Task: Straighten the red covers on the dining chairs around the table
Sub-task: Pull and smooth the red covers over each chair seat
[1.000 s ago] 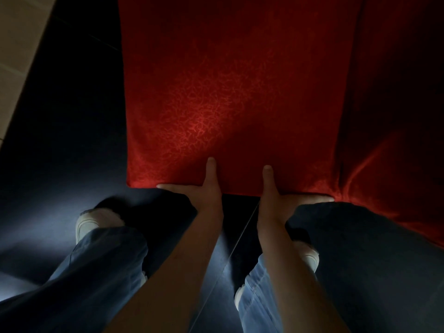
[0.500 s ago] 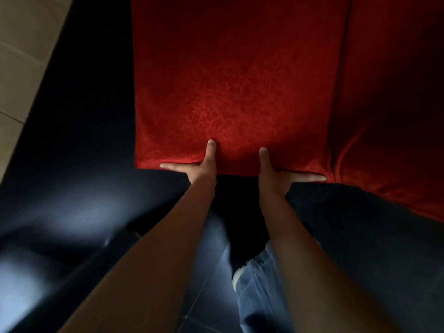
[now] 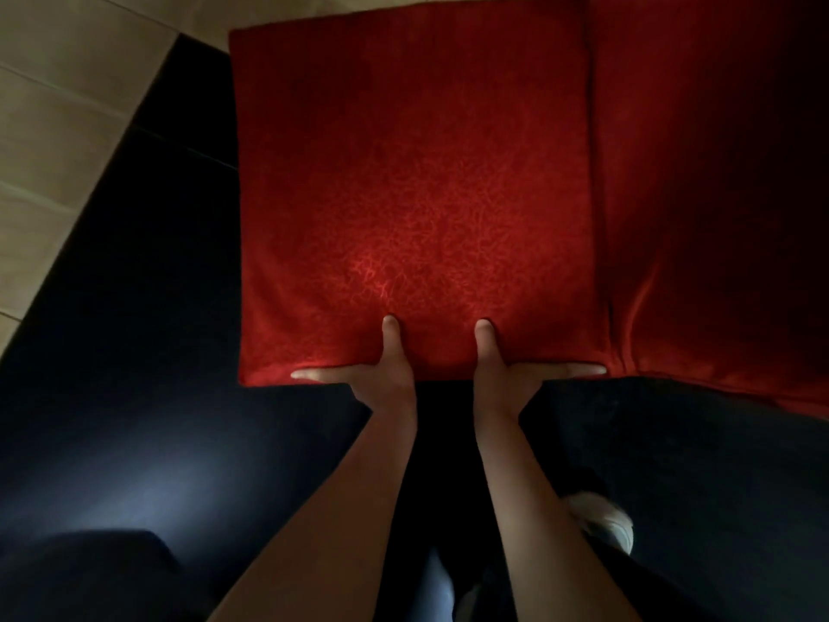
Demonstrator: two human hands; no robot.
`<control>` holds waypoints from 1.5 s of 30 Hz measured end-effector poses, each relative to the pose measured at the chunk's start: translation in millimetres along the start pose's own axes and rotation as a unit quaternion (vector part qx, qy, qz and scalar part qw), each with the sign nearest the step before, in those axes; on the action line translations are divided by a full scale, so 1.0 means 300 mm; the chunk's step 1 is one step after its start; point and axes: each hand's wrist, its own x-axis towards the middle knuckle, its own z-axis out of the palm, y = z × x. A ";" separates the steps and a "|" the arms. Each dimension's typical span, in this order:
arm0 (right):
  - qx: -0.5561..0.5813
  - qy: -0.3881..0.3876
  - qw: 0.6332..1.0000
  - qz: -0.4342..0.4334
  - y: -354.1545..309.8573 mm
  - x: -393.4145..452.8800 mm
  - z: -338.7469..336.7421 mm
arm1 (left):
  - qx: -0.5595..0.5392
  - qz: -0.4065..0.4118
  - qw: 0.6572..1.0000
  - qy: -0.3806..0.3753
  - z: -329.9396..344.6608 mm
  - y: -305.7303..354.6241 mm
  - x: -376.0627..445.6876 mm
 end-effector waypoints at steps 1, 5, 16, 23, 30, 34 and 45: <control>0.004 0.009 1.000 -0.010 0.002 0.000 0.002 | -0.008 0.012 1.000 -0.001 0.001 -0.003 0.001; 0.034 0.014 0.999 -0.027 0.002 -0.008 0.002 | -0.042 0.036 0.998 -0.003 0.003 -0.018 0.005; 0.089 0.011 0.994 -0.066 0.018 0.001 0.005 | -0.095 0.066 0.993 -0.009 0.008 -0.032 0.007; 0.116 0.011 0.991 -0.069 0.019 0.008 0.018 | -0.122 0.054 0.991 -0.011 0.012 -0.028 0.008; 0.105 0.026 0.989 -0.102 0.025 -0.004 0.014 | -0.119 0.059 0.991 -0.018 0.003 -0.032 0.005; 0.114 0.018 0.988 -0.103 0.026 0.001 0.013 | -0.110 0.074 0.991 -0.017 0.002 -0.036 0.000; 0.118 0.025 0.990 -0.069 -0.007 -0.023 0.002 | -0.128 0.072 0.989 -0.014 -0.003 -0.022 0.002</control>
